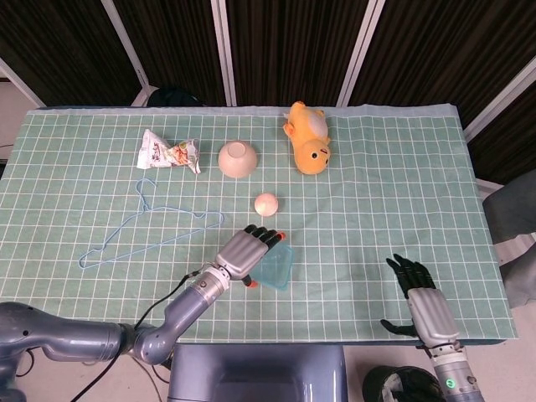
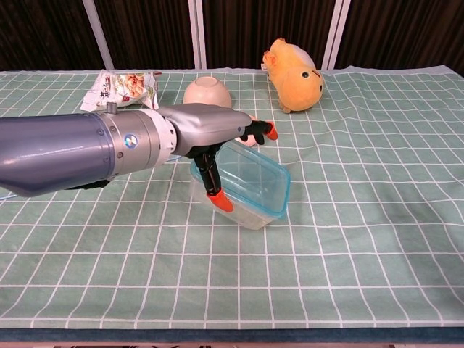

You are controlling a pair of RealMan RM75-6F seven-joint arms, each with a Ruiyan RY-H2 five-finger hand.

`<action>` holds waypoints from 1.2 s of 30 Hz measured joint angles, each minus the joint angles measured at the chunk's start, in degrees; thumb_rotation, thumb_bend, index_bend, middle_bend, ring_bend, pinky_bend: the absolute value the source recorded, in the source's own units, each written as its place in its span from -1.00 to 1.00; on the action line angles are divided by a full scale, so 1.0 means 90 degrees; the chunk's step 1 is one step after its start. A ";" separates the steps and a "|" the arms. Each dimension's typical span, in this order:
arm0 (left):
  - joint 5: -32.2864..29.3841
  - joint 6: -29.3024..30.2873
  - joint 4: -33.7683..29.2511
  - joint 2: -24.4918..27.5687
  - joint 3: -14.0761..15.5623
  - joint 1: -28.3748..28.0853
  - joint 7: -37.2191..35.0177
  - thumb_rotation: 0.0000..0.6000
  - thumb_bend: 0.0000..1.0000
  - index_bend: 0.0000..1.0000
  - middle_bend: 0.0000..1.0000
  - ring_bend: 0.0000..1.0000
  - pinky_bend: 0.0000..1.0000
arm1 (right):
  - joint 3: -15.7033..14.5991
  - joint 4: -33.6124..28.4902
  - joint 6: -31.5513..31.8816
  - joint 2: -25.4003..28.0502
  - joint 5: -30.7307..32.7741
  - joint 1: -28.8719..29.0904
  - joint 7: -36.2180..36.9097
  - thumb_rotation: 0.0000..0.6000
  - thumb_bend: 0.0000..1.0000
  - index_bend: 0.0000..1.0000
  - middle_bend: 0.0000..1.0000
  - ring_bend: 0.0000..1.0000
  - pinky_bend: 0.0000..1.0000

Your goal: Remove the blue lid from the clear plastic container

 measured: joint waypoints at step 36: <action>-0.0090 0.0238 0.0303 -0.0138 0.0518 -0.0199 -0.0139 1.00 -0.85 -0.79 -0.75 -0.76 -0.38 | 0.0339 0.0017 -0.0249 -0.2716 0.1300 0.0534 -0.2102 1.00 -0.59 -1.00 -1.00 -1.00 -1.00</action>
